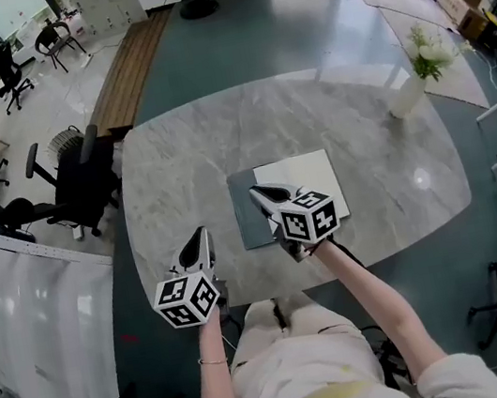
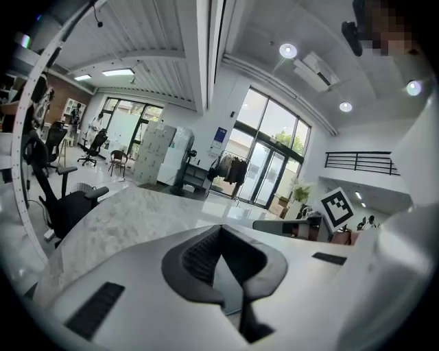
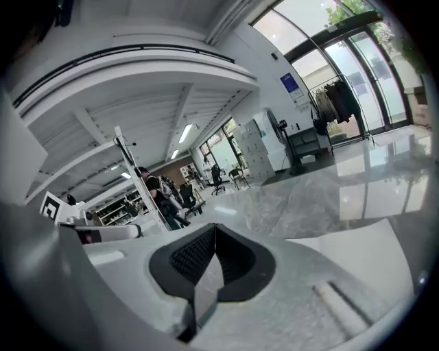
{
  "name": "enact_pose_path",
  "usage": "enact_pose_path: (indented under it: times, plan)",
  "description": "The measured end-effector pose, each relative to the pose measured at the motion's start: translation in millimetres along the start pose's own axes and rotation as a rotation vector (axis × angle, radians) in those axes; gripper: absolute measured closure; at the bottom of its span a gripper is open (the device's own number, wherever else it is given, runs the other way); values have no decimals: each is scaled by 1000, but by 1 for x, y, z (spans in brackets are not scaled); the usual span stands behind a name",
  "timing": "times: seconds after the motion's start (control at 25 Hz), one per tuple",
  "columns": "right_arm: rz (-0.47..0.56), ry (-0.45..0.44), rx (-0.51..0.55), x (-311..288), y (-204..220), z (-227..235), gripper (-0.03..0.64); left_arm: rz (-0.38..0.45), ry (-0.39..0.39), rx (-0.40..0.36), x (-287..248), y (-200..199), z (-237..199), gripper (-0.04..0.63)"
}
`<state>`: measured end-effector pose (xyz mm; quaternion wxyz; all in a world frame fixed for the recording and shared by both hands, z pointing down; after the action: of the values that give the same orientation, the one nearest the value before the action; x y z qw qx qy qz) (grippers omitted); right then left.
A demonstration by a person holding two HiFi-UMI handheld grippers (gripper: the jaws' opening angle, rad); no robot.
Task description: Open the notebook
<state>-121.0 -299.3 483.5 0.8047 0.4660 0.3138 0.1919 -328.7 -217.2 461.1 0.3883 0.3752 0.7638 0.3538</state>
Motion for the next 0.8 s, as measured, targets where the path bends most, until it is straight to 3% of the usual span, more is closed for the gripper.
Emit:
enact_pose_path:
  times: [0.28,0.8]
  plan:
    - [171,-18,21,57,-34,-1,611,57,64,-76,7,-25,25,595]
    - [352,86,67,141,-67,-2,611,156,124,-191,30,-61,54,595]
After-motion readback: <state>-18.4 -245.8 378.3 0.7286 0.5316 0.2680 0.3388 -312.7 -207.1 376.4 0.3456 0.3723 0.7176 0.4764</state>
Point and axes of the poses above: the fingertips, and each gripper's own axes: x backward along the fingers, z to its right, y out of its underside, the point moved 8 cm from there along x, backward along the fingers, and after that the axes turned 6 degrees about x, right-handed, at the moved point
